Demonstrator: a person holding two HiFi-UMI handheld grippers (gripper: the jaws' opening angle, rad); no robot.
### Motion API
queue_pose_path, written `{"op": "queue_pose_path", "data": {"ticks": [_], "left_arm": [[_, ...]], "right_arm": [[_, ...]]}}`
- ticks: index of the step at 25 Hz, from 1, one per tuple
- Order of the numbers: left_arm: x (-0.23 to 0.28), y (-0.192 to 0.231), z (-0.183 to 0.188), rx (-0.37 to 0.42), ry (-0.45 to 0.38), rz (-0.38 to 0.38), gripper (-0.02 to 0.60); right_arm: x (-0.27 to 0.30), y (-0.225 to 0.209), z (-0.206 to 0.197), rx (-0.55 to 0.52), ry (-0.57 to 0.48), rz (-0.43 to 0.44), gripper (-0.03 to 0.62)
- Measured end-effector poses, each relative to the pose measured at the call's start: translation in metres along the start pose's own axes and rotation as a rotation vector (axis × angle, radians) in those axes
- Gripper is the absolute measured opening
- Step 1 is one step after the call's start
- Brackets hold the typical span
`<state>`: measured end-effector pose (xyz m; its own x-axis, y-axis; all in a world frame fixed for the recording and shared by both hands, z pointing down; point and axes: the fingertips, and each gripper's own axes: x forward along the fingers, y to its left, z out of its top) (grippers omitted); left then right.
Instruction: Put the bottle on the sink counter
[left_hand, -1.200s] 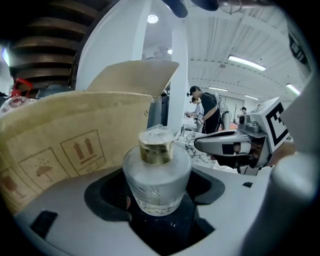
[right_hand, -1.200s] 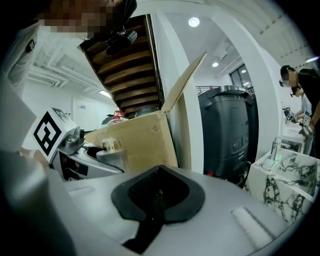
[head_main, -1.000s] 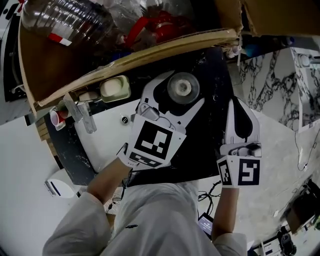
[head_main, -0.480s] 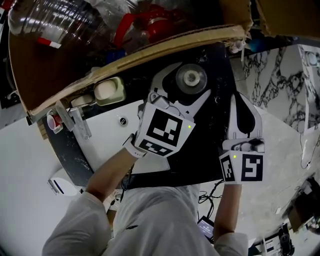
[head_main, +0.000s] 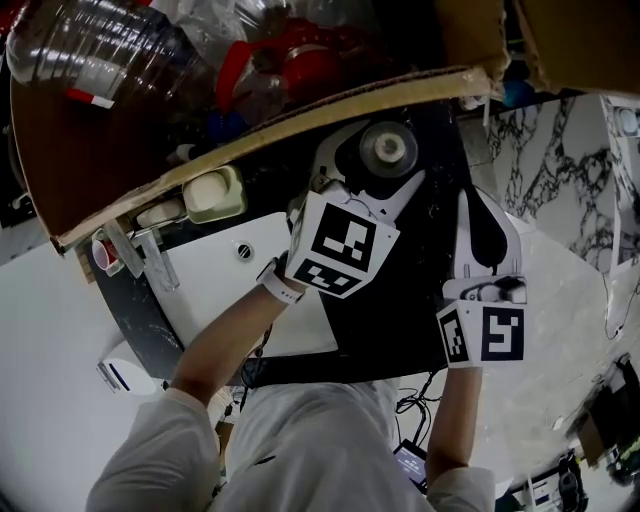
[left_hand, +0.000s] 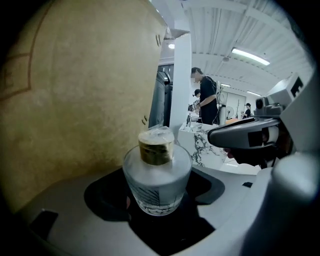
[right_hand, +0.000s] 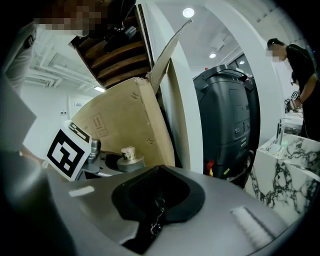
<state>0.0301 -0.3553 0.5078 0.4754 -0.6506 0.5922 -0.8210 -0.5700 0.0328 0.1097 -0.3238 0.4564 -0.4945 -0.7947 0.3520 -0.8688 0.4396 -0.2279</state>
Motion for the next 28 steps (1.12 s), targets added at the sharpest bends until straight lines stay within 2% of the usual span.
{"op": "queue_pose_path", "data": {"ticks": [10, 18, 28], "left_arm": [[0.022, 0.003, -0.016, 0.036, 0.025, 0.024, 0.337], [0.039, 0.004, -0.007, 0.050, 0.011, 0.046, 0.337], [0.047, 0.000, -0.002, 0.026, -0.024, 0.056, 0.337]], "right_arm": [[0.002, -0.006, -0.006, 0.012, 0.002, -0.008, 0.011], [0.003, -0.011, -0.008, 0.030, 0.001, -0.019, 0.011], [-0.004, -0.014, -0.010, 0.037, 0.000, -0.034, 0.011]]}}
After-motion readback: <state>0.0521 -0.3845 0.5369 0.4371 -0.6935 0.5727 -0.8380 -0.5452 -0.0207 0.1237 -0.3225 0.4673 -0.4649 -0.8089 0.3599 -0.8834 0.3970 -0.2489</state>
